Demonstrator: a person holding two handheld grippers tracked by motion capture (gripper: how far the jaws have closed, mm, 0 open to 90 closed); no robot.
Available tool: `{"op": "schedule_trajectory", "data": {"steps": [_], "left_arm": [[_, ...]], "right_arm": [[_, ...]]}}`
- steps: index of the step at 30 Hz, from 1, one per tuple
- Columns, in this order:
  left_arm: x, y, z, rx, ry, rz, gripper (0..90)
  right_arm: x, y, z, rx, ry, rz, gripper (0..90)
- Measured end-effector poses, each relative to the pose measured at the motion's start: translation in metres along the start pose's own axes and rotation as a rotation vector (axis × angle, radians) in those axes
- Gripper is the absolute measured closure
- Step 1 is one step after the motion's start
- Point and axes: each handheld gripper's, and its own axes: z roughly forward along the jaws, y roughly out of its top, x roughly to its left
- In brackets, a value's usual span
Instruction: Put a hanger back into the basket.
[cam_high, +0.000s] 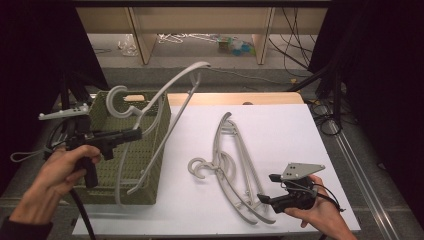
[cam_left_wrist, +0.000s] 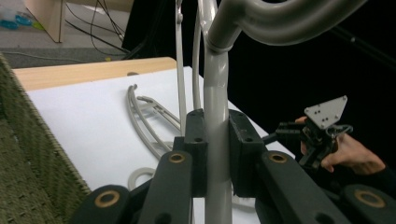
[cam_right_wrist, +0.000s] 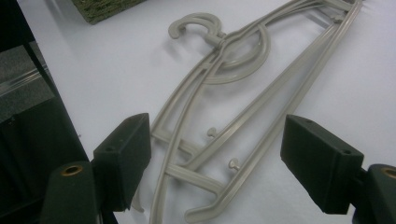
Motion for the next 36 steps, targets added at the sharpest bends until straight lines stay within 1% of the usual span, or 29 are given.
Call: {"op": "schedule_trajectory", "data": {"steps": [4, 5, 8, 12, 13, 14, 15, 16, 17, 18, 22, 24, 27, 28, 30, 32, 34, 36], "left_arm": [[0.015, 0.006, -0.014, -0.036, 0.031, -0.018, 79.4], [0.02, 0.008, -0.018, -0.045, 0.046, -0.012, 79.4], [0.034, 0.011, -0.026, -0.058, 0.085, -0.02, 79.4], [0.049, 0.01, -0.032, -0.062, 0.128, -0.037, 79.4], [0.055, 0.009, -0.034, -0.055, 0.148, -0.026, 79.4], [0.058, 0.009, -0.035, -0.058, 0.155, -0.024, 79.4], [0.064, 0.009, -0.037, -0.062, 0.161, -0.031, 79.4], [0.072, 0.009, -0.04, -0.067, 0.176, -0.043, 79.4], [0.074, 0.009, -0.041, -0.068, 0.178, -0.046, 79.3], [0.079, 0.009, -0.043, -0.075, 0.187, -0.047, 79.3], [0.093, 0.011, -0.047, -0.093, 0.233, -0.059, 79.3], [0.097, 0.014, -0.048, -0.094, 0.235, -0.06, 79.3], [0.102, 0.02, -0.048, -0.08, 0.245, -0.051, 79.3], [0.106, 0.023, -0.049, -0.067, 0.262, -0.041, 79.4], [0.111, 0.024, -0.05, -0.04, 0.27, -0.026, 79.3], [0.114, 0.023, -0.051, -0.025, 0.263, -0.021, 79.4], [0.119, 0.019, -0.051, 0.006, 0.263, 0.001, 79.4], [0.122, 0.016, -0.051, 0.021, 0.26, 0.002, 79.4]], "right_arm": [[0.0, -0.001, -0.001, 0.004, -0.001, 0.005, 25.4], [-0.001, -0.001, -0.001, 0.003, -0.001, 0.006, 25.4], [-0.001, -0.001, -0.001, 0.003, 0.0, 0.007, 25.0], [-0.002, -0.001, -0.001, 0.004, -0.005, 0.011, 24.4], [-0.002, -0.001, 0.0, 0.003, -0.001, 0.013, 24.4], [-0.002, -0.002, 0.0, 0.003, -0.004, 0.008, 24.4], [-0.002, -0.002, 0.001, 0.004, -0.002, 0.006, 24.3], [-0.002, -0.002, 0.001, 0.007, -0.001, 0.011, 24.3], [-0.002, -0.002, 0.001, 0.007, 0.0, 0.011, 24.2], [-0.002, -0.002, 0.001, 0.007, 0.0, 0.01, 24.1], [-0.003, -0.002, 0.001, 0.005, 0.003, 0.007, 24.0], [-0.003, -0.002, 0.002, 0.01, 0.004, 0.008, 23.9], [-0.003, -0.003, 0.002, 0.017, 0.012, 0.015, 24.0], [-0.003, -0.003, 0.002, 0.016, 0.01, 0.013, 24.0], [-0.003, -0.003, 0.003, 0.017, 0.011, 0.013, 24.0], [-0.003, -0.003, 0.002, 0.018, 0.009, 0.014, 24.0], [-0.004, -0.003, 0.002, 0.017, 0.007, 0.014, 24.0], [-0.004, -0.004, 0.003, 0.019, 0.006, 0.012, 24.0]]}}
